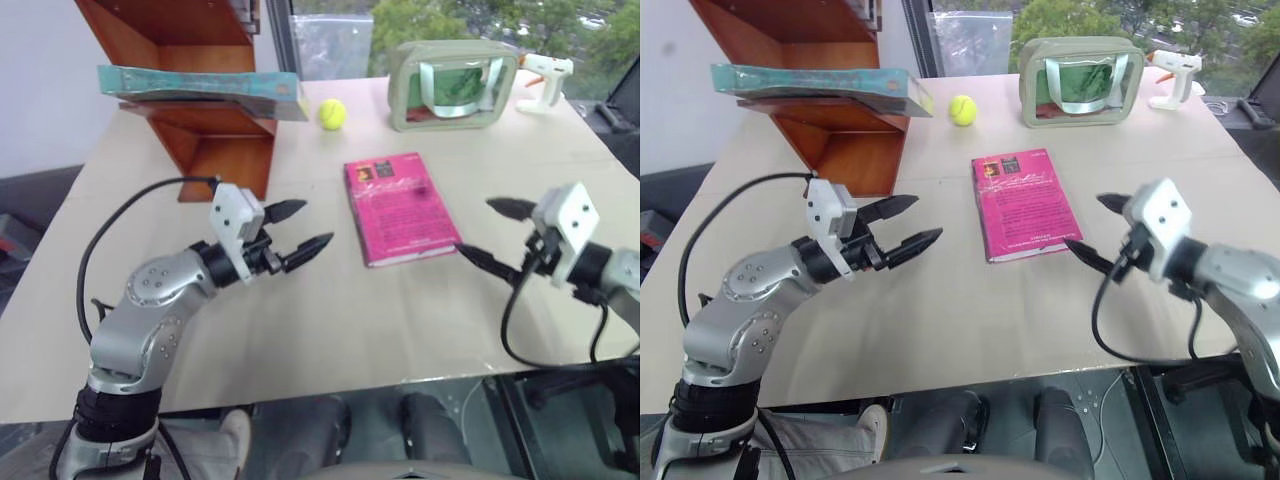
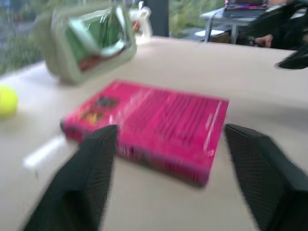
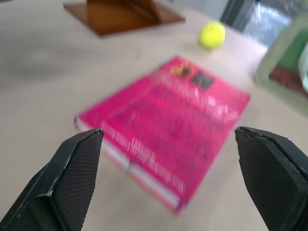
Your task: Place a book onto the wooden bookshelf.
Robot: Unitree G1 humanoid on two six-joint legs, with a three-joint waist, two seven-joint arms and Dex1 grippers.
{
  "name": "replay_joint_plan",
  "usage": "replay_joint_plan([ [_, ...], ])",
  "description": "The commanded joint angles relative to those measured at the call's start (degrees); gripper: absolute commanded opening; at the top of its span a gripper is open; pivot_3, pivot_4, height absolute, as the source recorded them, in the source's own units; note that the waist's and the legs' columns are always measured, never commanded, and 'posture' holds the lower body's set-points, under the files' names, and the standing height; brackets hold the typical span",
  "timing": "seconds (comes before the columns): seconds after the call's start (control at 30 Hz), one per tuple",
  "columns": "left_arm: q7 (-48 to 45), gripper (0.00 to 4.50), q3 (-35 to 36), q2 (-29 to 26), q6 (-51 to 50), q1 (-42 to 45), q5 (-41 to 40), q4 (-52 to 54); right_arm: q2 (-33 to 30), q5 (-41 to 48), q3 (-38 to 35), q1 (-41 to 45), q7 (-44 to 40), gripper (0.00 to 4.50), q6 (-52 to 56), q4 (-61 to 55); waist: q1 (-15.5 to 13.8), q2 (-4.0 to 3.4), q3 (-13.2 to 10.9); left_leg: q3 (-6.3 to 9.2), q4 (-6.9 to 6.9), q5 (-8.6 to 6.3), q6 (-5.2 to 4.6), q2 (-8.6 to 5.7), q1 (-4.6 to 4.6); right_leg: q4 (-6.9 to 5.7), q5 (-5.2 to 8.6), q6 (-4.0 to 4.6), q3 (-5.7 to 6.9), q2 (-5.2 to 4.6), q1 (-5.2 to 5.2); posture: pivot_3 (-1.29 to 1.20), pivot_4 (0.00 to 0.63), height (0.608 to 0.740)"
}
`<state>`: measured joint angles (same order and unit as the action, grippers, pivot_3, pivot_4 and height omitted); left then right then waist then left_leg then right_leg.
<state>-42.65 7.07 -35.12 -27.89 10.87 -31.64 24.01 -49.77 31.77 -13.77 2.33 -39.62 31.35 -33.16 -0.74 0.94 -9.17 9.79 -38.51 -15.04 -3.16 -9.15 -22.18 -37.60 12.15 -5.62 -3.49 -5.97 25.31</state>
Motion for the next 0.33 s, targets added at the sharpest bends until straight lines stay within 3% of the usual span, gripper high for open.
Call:
replay_joint_plan([
  [0.03,-1.4,4.45,2.2,-1.3,4.6,-2.4,2.4,-2.0,-1.2,-0.3,-7.3,-6.0,-1.1,4.5,0.1,-5.7,-0.1,0.0,0.0,-0.02,0.03,0.0,0.0,0.0,0.06,0.03,0.0,0.0,-0.01,0.0,-0.05,0.0,0.15,0.74],
  [0.2,-6.5,4.45,4.8,-5.0,10.1,-9.8,4.8,-5.6,-0.6,0.3,-20.2,-19.8,-4.6,4.5,2.0,-10.4,-0.3,-0.04,0.0,-0.02,0.22,-0.04,-0.03,0.06,0.35,0.34,0.0,-0.01,-0.01,0.01,-0.4,0.0,0.15,0.74],
  [0.33,-8.3,4.45,5.7,-6.1,10.3,-10.7,4.3,-7.1,-0.3,1.1,-24.1,-23.6,-5.6,4.5,2.9,-11.3,-0.3,-0.05,0.0,0.02,0.21,-0.22,-0.21,0.12,0.44,0.68,-0.04,-0.08,0.09,0.05,-0.66,0.0,0.15,0.74],
])
